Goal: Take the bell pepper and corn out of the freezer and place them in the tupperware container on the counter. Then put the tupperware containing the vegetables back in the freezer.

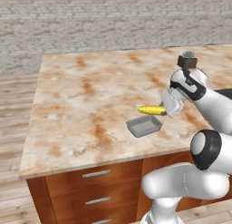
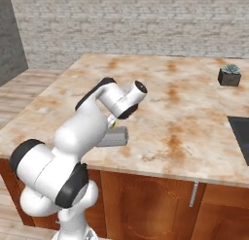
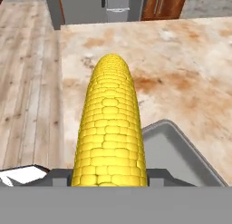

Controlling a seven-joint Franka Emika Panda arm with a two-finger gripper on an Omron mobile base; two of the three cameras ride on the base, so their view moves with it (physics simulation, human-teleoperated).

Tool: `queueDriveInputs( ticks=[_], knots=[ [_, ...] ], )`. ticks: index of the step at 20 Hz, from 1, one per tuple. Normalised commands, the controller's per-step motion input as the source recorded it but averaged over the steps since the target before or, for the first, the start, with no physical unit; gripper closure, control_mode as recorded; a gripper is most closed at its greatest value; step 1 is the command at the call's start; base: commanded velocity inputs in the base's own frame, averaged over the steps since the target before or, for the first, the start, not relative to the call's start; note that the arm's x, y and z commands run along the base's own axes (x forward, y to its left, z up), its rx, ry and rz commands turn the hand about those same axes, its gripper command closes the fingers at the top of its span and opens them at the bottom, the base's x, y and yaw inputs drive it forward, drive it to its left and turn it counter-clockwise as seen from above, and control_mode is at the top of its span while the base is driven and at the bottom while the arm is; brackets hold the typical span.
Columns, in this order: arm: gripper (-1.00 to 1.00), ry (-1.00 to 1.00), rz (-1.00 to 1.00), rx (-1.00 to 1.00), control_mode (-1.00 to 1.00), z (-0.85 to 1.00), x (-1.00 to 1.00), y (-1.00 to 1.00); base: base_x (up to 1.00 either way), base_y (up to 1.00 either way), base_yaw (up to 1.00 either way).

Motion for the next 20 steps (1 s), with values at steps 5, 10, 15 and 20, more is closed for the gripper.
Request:
queueDriveInputs(
  ticks=[5, 10, 15, 20],
  knots=[
    [1.0, -0.05, 0.08, -0.17, -1.0, -0.61, 0.61, 0.25, 0.0, 0.0, 0.0],
    [1.0, -0.01, 0.07, -0.16, -1.0, -0.56, 0.55, 0.03, 0.0, 0.0, 0.0],
    [1.0, -0.03, 0.07, -0.06, -1.0, -0.42, 0.57, 0.0, 0.0, 0.0, 0.0],
    [1.0, -0.02, 0.06, -0.07, -1.0, -0.46, 0.42, -0.07, 0.0, 0.0, 0.0]
  ],
)
